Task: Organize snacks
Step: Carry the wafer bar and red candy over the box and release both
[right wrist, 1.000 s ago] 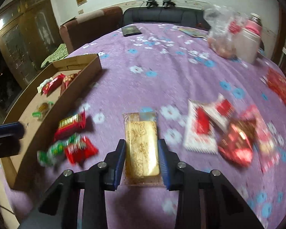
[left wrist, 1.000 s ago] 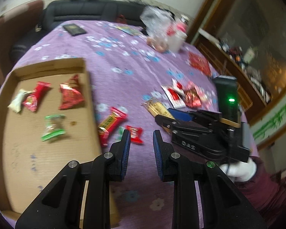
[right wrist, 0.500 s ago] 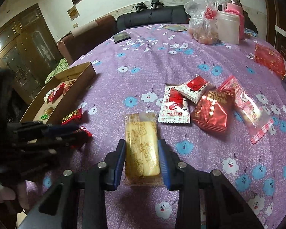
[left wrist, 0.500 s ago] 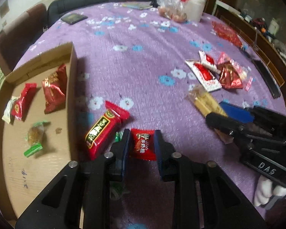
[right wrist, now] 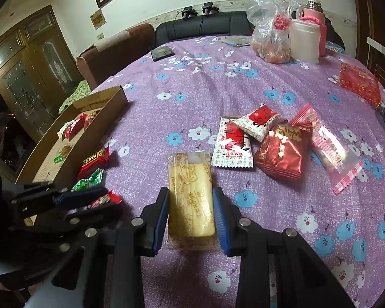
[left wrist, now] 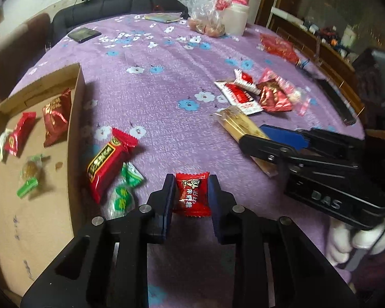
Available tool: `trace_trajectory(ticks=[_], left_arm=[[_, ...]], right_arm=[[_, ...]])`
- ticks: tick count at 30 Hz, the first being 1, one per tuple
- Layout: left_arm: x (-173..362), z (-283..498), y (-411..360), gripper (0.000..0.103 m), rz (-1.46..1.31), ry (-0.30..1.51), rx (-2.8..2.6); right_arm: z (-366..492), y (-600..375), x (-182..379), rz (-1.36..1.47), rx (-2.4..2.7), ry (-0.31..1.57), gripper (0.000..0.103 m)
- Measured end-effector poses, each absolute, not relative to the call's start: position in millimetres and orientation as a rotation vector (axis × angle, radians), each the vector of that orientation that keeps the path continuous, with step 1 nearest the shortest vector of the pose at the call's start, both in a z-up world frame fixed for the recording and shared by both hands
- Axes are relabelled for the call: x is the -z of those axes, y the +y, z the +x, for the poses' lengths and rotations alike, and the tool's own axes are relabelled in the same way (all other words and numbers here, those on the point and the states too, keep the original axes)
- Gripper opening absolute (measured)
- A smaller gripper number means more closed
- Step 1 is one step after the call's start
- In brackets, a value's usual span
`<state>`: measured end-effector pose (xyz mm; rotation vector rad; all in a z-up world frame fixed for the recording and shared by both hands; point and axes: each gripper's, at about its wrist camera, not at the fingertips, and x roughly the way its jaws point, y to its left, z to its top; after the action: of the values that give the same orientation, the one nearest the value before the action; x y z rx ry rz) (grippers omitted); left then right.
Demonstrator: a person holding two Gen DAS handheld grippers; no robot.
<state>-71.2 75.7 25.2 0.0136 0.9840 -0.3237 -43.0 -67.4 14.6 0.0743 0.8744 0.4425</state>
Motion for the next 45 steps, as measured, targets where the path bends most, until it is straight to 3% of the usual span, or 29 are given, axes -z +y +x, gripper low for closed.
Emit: trace_trajectory(ticks=[19,29,45], left_arm=[[-65,-125,213,0.025,-0.255,0.847,0.158],[-52,-112,276,0.025,-0.313,0.869,0.036],[-34,-63,315,0.025,-0.32,0.923,-0.024]], right_arm=[[-60,-60,-40,0.102,-0.446,0.8,0.037],[-77,27,-68,0.032,-0.641,0.807,0.037],[-68,156,-45,-0.122,-0.808,0.907,0.037]])
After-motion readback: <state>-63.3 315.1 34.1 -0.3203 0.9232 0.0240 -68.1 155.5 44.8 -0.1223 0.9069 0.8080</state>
